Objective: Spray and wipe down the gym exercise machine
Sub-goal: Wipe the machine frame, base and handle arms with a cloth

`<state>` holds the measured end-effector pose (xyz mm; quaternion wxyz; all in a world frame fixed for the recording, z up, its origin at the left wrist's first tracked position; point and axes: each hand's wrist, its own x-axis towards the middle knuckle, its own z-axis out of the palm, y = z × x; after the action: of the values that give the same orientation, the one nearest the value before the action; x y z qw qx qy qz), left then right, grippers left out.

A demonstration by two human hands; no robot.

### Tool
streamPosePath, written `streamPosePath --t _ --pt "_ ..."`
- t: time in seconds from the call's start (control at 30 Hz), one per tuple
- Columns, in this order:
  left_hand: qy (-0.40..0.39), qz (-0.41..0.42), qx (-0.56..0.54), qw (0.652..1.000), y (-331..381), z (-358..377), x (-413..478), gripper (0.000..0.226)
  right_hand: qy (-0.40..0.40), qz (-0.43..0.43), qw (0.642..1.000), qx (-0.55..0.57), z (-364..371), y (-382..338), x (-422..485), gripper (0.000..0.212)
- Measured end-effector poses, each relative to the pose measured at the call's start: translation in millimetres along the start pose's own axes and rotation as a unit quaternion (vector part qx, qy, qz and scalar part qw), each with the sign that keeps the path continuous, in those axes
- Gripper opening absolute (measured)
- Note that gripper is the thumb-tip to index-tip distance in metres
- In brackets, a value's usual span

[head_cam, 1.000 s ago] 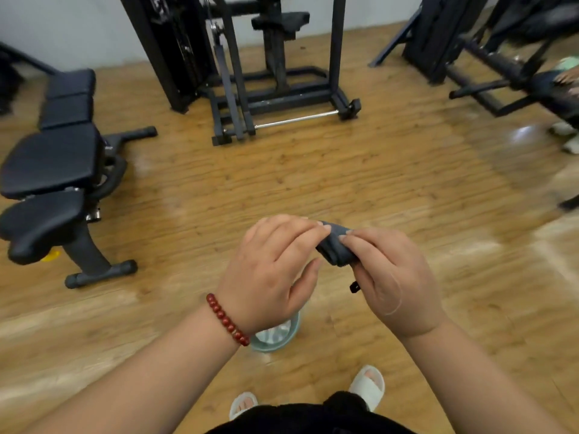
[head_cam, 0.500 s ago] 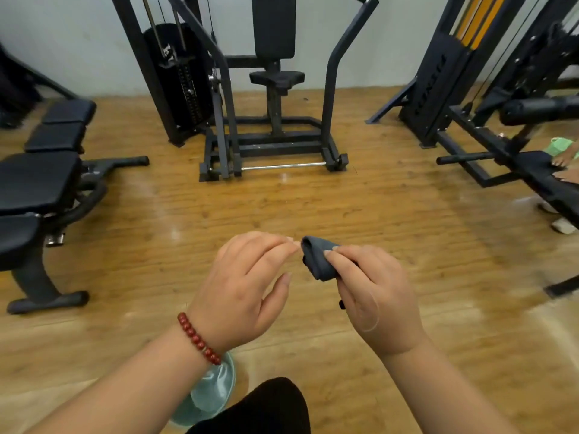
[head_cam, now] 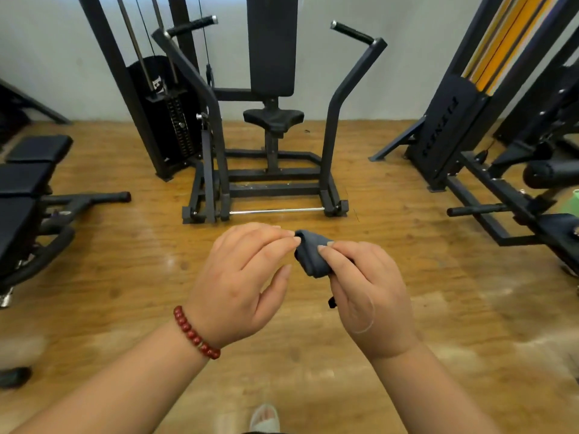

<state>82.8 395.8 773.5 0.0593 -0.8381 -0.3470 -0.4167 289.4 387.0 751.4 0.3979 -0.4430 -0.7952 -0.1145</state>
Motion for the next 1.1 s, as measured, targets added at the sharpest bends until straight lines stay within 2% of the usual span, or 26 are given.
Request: streamPosePath --t 0.23,0.43,0.6,0.9,1.1 --pt "0.039 -0.011 0.011 0.999 -76.1 76.2 96.9 0.029 0.041 0.011 0.999 -0.009 47.6 120.3 88.2 0.026" --pt "0.059 -0.021 0.063 0.996 -140.7 154.4 186.9 0.028 0.044 -0.035 0.998 0.009 94.8 239.5 171.2 0.027" --pt "0.065 -0.072 0.095 0.991 -188.7 206.9 248.3 0.027 0.032 -0.075 0.996 0.046 134.6 323.5 241.8 0.029" --pt "0.047 -0.108 0.116 0.986 -303.1 274.7 327.2 0.028 0.024 -0.068 0.993 0.089 237.9 425.0 337.6 0.03" --pt "0.029 -0.089 0.081 0.992 -411.0 317.9 381.8 0.028 0.008 -0.042 0.998 0.047 303.1 480.0 404.8 0.031"
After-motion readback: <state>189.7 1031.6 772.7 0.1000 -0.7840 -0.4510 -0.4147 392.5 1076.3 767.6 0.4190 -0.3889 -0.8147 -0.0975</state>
